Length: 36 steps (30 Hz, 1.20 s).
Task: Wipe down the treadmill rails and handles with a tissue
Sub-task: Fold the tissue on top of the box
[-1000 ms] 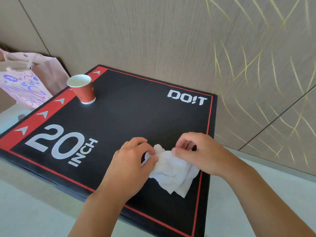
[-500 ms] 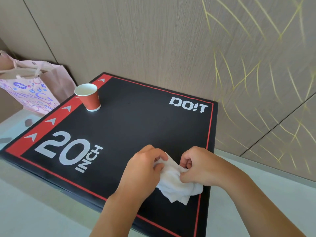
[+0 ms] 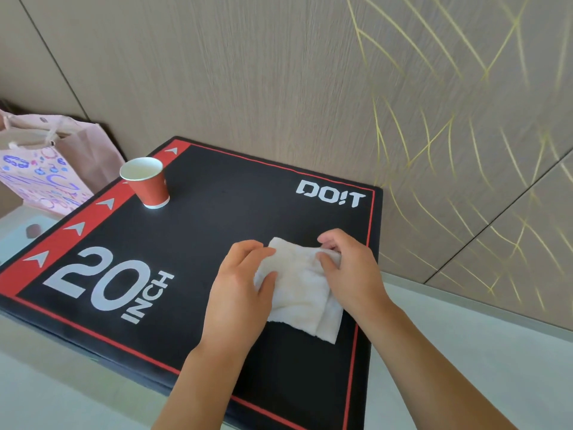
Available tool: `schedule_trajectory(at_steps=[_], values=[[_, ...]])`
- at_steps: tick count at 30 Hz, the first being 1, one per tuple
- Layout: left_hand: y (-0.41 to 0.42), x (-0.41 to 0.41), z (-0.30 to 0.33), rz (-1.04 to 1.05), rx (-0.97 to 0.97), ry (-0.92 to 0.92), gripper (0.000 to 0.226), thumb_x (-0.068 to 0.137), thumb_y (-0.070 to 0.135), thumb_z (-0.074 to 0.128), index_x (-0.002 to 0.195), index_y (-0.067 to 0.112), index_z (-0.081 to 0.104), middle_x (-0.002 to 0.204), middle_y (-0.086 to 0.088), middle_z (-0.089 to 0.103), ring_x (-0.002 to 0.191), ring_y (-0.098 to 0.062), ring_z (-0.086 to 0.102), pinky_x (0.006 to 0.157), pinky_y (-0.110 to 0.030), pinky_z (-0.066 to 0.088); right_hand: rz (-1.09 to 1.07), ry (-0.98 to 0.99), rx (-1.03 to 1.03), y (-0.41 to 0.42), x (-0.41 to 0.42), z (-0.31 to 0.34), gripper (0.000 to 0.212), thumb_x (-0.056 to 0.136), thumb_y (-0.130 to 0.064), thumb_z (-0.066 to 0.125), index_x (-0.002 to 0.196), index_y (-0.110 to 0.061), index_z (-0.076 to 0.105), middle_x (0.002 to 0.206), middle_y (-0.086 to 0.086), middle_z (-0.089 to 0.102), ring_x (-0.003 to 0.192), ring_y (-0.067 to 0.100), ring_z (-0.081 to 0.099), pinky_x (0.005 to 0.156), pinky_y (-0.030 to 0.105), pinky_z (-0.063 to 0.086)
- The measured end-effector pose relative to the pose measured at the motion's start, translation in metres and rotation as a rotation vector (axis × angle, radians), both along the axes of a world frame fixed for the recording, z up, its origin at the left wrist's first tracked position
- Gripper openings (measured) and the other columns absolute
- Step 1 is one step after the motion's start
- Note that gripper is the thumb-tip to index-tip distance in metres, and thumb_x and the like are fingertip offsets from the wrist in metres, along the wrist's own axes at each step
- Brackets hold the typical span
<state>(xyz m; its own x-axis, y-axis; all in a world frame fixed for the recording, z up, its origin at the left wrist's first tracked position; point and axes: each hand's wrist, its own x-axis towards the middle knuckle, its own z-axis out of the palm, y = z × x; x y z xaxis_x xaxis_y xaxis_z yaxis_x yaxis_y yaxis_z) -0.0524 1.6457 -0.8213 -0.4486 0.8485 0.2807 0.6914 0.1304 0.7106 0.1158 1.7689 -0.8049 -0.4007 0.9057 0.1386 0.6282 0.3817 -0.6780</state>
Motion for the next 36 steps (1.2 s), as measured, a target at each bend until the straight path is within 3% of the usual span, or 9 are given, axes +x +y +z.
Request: schedule_trajectory(at_steps=[3,7,9,13,19,24,28,32,36], values=[[-0.003,0.003,-0.007,-0.085,-0.038,0.116,0.026,0.096,0.015,0.074,0.12,0.026,0.075,0.132,0.016,0.057,0.119,-0.006,0.054,0.088,-0.014,0.047,0.016,-0.105,0.162,0.001,-0.003,-0.002,0.022,0.098,-0.018,0.07,0.119,-0.026,0.067,0.116,-0.014,0.062,0.111,0.01,0.057,0.1,0.033,0.047],[-0.004,0.002,-0.022,-0.122,-0.035,0.259,0.025,0.101,0.029,0.055,0.111,0.027,0.079,0.128,0.006,0.069,0.12,-0.02,0.064,0.09,-0.047,0.06,0.237,-0.129,0.151,-0.017,-0.015,0.007,0.012,0.094,-0.022,0.073,0.103,-0.026,0.067,0.104,-0.016,0.052,0.1,0.007,0.05,0.084,0.029,0.048],[-0.005,-0.003,-0.024,-0.097,-0.07,0.352,0.034,0.103,0.037,0.046,0.117,0.037,0.076,0.133,0.01,0.069,0.128,-0.022,0.063,0.099,-0.051,0.056,0.327,-0.201,0.063,-0.029,-0.019,0.005,0.014,0.1,-0.026,0.066,0.113,-0.029,0.064,0.109,-0.017,0.047,0.107,0.004,0.048,0.085,0.029,0.05],[0.001,-0.011,-0.027,-0.022,-0.163,0.415,0.035,0.102,0.032,0.061,0.136,0.034,0.065,0.146,0.016,0.062,0.14,-0.026,0.057,0.11,-0.06,0.045,0.254,-0.355,0.058,-0.018,-0.008,0.008,0.023,0.104,-0.023,0.06,0.125,-0.033,0.06,0.118,-0.017,0.045,0.112,0.012,0.045,0.091,0.033,0.045],[0.002,-0.006,-0.018,-0.03,-0.213,0.443,0.04,0.098,0.021,0.067,0.137,0.027,0.065,0.152,0.005,0.059,0.144,-0.03,0.053,0.109,-0.065,0.047,0.25,-0.442,0.13,-0.028,-0.008,0.018,0.035,0.106,-0.021,0.055,0.139,-0.031,0.058,0.133,-0.016,0.044,0.122,0.011,0.042,0.099,0.027,0.038],[-0.008,-0.002,-0.017,-0.152,-0.126,0.301,0.045,0.089,0.013,0.08,0.131,0.024,0.071,0.141,0.006,0.066,0.134,-0.022,0.061,0.109,-0.046,0.05,0.301,-0.418,-0.057,-0.045,-0.007,0.024,0.049,0.102,-0.038,0.064,0.148,-0.03,0.05,0.142,-0.019,0.037,0.13,0.008,0.043,0.105,0.03,0.045],[-0.006,-0.003,-0.019,-0.203,-0.307,0.298,0.053,0.109,0.045,0.034,0.161,0.033,0.038,0.169,0.02,0.028,0.161,-0.014,0.021,0.129,-0.047,0.019,0.32,-0.541,-0.047,-0.049,-0.003,0.013,0.068,0.106,-0.044,0.055,0.164,-0.032,0.024,0.167,-0.016,0.012,0.152,0.015,0.023,0.122,0.032,0.024],[0.002,0.0,-0.019,-0.197,-0.333,0.332,0.074,0.1,0.054,0.005,0.165,0.03,0.029,0.174,0.015,0.019,0.163,-0.018,0.013,0.13,-0.051,0.013,0.316,-0.49,-0.015,-0.034,0.002,0.012,0.072,0.104,-0.043,0.054,0.166,-0.032,0.02,0.168,-0.019,0.007,0.153,0.014,0.017,0.127,0.03,0.016],[0.001,0.003,-0.013,-0.14,-0.224,0.273,0.047,0.109,0.03,0.043,0.156,0.027,0.047,0.17,0.01,0.031,0.162,-0.018,0.02,0.129,-0.056,0.022,0.313,-0.471,-0.008,-0.039,-0.002,0.014,0.066,0.108,-0.037,0.048,0.167,-0.029,0.019,0.172,-0.015,0.004,0.159,0.013,0.005,0.13,0.032,0.011]])
